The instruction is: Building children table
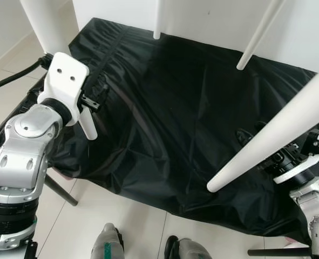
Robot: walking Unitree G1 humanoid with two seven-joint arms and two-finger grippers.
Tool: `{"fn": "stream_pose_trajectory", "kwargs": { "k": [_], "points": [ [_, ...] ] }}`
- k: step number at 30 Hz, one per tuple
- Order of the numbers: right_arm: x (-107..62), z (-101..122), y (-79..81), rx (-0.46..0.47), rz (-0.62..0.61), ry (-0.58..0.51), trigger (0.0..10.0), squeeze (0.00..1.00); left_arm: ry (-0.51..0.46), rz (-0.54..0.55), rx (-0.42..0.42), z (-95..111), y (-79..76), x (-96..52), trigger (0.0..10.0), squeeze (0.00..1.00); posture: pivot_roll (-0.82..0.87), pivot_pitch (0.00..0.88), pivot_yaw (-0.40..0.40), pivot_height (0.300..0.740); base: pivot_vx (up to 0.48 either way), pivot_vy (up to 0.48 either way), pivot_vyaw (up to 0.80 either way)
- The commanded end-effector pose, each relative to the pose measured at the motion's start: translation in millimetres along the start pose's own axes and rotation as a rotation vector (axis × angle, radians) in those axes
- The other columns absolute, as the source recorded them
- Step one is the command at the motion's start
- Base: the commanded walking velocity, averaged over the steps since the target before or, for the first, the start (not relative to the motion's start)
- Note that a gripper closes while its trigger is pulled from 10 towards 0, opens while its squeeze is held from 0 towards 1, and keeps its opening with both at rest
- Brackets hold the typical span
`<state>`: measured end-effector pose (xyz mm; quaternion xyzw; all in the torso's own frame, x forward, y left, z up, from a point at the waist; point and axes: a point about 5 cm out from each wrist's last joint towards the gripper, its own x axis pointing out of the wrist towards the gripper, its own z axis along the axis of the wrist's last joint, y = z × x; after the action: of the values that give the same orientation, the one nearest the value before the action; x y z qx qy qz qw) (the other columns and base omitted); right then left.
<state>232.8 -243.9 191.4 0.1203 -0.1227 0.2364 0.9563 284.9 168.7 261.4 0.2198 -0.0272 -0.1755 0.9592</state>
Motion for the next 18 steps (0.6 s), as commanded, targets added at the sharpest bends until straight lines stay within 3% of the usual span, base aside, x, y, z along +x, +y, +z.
{"fn": "stream_pose_trajectory", "kwargs": {
  "k": [1, 5, 6, 9, 12, 14, 16, 18],
  "points": [
    [-3.7, 3.0, -5.7, 0.025, -0.043, -0.033, 10.0, 0.0, -0.003, -0.294, 0.006, 1.6, -21.5, -2.5, 10.0, 0.0, 0.07, 0.152, -0.051, 0.74, 0.0, 0.0, 0.0],
    [-6.7, 8.6, -5.5, 0.077, -0.039, -0.078, 10.0, 0.0, -0.003, -0.29, 0.001, 1.9, -20.6, -3.2, 10.0, 0.0, 0.07, 0.153, -0.047, 0.74, 0.0, 0.0, 0.0],
    [-15.7, 11.1, 1.5, 0.136, 0.017, -0.094, 10.0, 0.0, 0.0, -0.29, 0.001, 0.9, -19.0, -3.7, 10.0, 0.0, 0.06, 0.156, -0.041, 0.74, 0.0, 0.0, 0.0],
    [-15.7, 11.1, 1.5, 0.136, 0.017, -0.094, 10.0, 0.0, 0.0, -0.29, 0.001, 0.9, -19.0, -3.7, 10.0, 0.0, 0.06, 0.156, -0.041, 0.74, 0.0, 0.0, 0.0],
    [-40.8, 9.4, 35.9, 0.29, 0.164, -0.133, 10.0, 0.0, 0.017, -0.306, 0.019, -4.8, -10.6, 0.6, 10.0, 0.0, 0.03, 0.159, 0.02, 0.74, 0.0, 0.0, 0.0],
    [-40.8, 9.4, 35.9, 0.29, 0.164, -0.133, 10.0, 0.0, 0.017, -0.306, 0.019, -4.8, -10.6, 0.6, 10.0, 0.0, 0.03, 0.159, 0.02, 0.74, 0.0, 0.0, 0.0],
    [-52.5, 4.6, 51.9, 0.321, 0.212, -0.113, 10.0, 0.0, 0.018, -0.327, 0.035, -5.5, -8.1, 4.7, 10.0, 0.0, 0.01, 0.156, 0.059, 0.74, 0.0, 0.0, 0.0],
    [-56.3, 3.3, 56.8, 0.33, 0.228, -0.104, 10.0, 0.0, 0.02, -0.334, 0.038, -5.7, -7.6, 5.9, 10.0, 0.0, 0.01, 0.156, 0.059, 0.74, 0.0, 0.0, 0.0]
  ]
}}
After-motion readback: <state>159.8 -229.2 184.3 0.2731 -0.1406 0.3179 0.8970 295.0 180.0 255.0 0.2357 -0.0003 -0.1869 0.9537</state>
